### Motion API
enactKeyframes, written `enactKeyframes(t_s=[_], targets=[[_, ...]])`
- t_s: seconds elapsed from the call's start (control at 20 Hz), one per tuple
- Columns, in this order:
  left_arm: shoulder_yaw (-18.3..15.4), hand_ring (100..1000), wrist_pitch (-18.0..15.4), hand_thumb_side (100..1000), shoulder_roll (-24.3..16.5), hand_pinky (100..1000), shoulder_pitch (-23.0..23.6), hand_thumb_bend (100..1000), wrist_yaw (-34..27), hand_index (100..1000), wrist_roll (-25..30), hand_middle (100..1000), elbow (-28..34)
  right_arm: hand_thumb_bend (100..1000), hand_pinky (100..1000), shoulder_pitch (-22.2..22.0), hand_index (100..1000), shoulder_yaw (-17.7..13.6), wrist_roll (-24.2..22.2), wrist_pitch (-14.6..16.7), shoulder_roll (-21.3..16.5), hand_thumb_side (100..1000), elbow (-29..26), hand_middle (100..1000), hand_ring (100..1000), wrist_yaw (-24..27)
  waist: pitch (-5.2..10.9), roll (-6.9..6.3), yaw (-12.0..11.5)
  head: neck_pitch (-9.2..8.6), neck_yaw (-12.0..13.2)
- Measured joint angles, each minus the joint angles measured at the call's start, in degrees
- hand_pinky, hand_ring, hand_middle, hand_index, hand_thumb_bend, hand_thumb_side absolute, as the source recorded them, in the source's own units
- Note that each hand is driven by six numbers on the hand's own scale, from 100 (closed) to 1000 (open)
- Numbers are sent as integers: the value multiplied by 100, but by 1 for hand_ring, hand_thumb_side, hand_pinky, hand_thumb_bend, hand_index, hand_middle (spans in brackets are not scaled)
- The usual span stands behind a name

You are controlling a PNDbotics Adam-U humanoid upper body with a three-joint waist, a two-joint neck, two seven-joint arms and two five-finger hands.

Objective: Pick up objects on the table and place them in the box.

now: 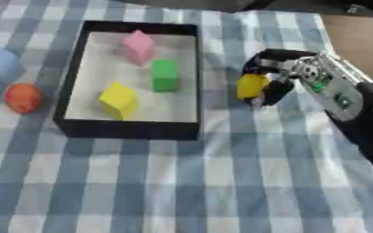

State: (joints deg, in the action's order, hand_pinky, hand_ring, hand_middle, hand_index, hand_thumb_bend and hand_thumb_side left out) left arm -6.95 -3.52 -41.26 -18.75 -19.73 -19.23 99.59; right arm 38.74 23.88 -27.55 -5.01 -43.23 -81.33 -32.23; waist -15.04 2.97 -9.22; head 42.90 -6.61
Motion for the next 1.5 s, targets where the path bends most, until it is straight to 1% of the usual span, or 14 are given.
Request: enactKeyframes(t_s=[0.05, 0.25, 0.55, 0.7, 0.9, 1.0, 1.1, 1.3, 1.35, 1.4, 1.5], targets=[[0, 808, -1, 797, 0, 807, 0, 128, 0, 853, 1, 830, 0, 121, 783, -1, 514, 13, 83, -46, -18, 100, -95, 380, 566, -25, 0, 0, 5, -1, 0], [0, 809, -2, 796, 0, 807, 14, 127, 0, 853, 3, 831, 0, 100, 777, 4, 505, 4, 205, -109, -184, 100, -522, 369, 559, 38, 0, 0, 30, -1, 10], [0, 810, -4, 795, 0, 808, 50, 126, 0, 854, 7, 833, -1, 100, 777, 166, 502, -232, 126, -230, -506, 100, -1125, 363, 555, 393, 0, 0, 66, 3, 41], [0, 811, -12, 795, 0, 808, 57, 126, 0, 854, 15, 833, -2, 100, 777, 295, 506, -371, 133, -323, -588, 100, -1365, 363, 555, 524, 1, 0, 70, 3, 44], [0, 812, -20, 794, 0, 808, 62, 126, 0, 855, 24, 834, -19, 100, 779, 650, 512, -521, 190, -452, -584, 100, -1615, 366, 557, 695, 2, 0, 79, 6, 46], [-1, 812, -22, 792, 0, 809, 62, 126, 0, 855, 28, 835, -32, 100, 787, 889, 520, -537, 197, -492, -518, 100, -1706, 378, 566, 709, 6, 0, 80, 18, 45], [-3, 813, -25, 787, 0, 809, 62, 129, 0, 856, 28, 835, -33, 100, 786, 1130, 522, -524, 176, -502, -401, 100, -1759, 380, 565, 606, 7, 0, 76, 25, 37], [-59, 812, -68, 774, -1, 810, 53, 130, -24, 856, -14, 834, -32, 100, 783, 1569, 524, -417, 38, -419, -28, 100, -1755, 386, 566, 322, 8, 0, 52, 30, -14], [-82, 812, -86, 821, -2, 810, 44, 146, -39, 855, -32, 833, -30, 100, 779, 1679, 523, -384, -8, -387, 86, 100, -1709, 385, 560, 248, 8, 0, 39, 32, -36], [-106, 812, -105, 763, -3, 810, 30, 135, -48, 855, -50, 833, -28, 100, 777, 1782, 524, -349, -59, -360, 212, 100, -1648, 385, 559, 165, 8, 0, 24, 33, -58], [-146, 812, -139, 756, -14, 811, -4, 139, -66, 855, -77, 833, -14, 100, 777, 1949, 523, -278, -159, -304, 467, 100, -1496, 389, 559, 7, 9, 0, 12, 36, -100]])
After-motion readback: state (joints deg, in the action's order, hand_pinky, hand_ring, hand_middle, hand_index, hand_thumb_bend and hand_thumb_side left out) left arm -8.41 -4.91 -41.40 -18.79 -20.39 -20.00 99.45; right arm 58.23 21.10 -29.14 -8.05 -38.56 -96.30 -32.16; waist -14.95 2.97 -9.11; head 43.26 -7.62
